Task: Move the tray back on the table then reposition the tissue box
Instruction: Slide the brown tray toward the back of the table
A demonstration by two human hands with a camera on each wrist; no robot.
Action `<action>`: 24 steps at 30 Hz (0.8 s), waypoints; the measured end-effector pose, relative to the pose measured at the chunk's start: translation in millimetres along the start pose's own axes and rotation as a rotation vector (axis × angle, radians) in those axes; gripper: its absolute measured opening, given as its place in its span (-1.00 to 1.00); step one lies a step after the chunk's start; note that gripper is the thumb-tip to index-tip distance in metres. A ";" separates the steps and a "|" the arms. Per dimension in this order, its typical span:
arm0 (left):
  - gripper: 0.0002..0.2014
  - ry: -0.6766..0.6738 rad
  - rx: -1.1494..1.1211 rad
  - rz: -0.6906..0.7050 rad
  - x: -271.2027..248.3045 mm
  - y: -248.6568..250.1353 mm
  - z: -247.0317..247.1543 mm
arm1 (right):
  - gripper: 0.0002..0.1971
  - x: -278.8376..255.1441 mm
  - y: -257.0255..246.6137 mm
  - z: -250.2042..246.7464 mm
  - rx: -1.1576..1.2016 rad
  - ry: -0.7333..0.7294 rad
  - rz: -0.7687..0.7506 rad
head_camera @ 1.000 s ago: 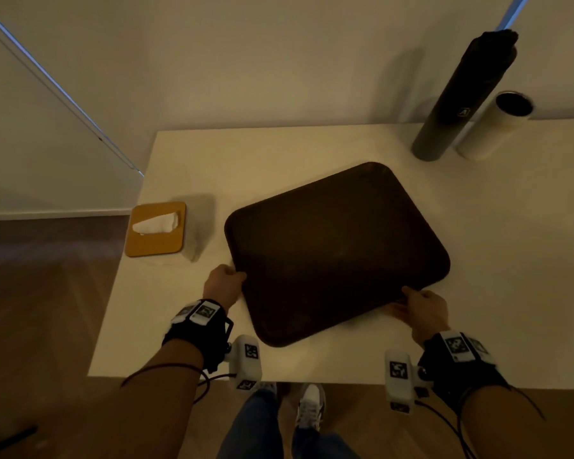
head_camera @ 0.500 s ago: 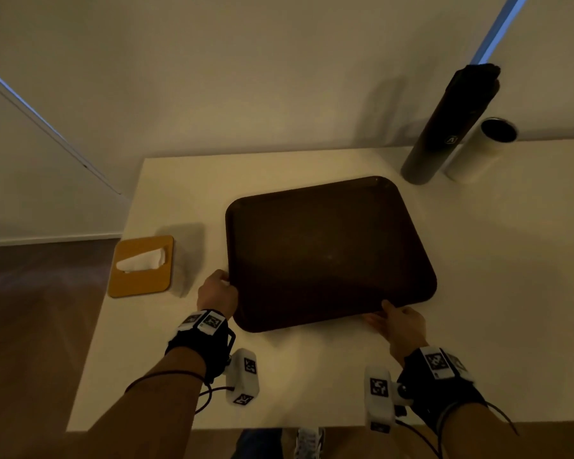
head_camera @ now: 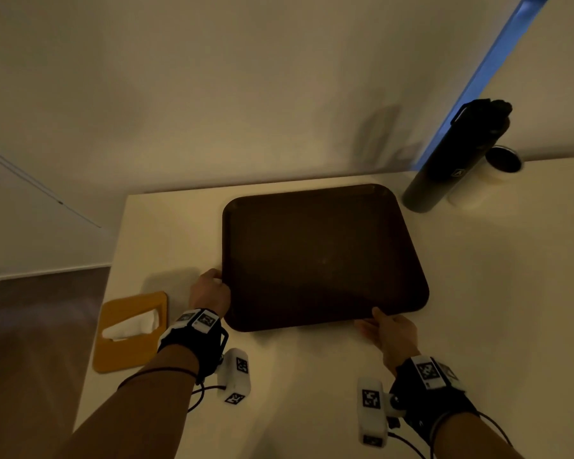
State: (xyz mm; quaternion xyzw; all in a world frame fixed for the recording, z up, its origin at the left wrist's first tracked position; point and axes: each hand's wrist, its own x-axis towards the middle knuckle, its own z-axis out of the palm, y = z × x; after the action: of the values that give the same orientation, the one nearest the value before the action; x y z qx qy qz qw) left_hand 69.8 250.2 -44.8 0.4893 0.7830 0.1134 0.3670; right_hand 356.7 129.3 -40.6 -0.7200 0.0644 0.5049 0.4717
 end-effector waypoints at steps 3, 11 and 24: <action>-0.63 0.017 0.005 0.013 13.3 6.9 -2.8 | -0.86 2.5 -5.0 12.1 0.004 0.017 -0.016; -0.61 0.036 0.005 0.023 34.9 17.8 -7.8 | -0.86 8.8 -16.4 31.3 0.020 0.044 -0.019; -0.58 0.019 -0.009 0.020 44.2 26.9 -7.8 | -0.89 15.6 -28.6 38.6 0.016 0.011 -0.016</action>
State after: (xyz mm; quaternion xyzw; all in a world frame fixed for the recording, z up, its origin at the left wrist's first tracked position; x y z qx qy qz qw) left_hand 71.6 302.5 -45.4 0.4943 0.7809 0.1251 0.3607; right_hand 354.8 179.7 -37.1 -0.7195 0.0652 0.4968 0.4809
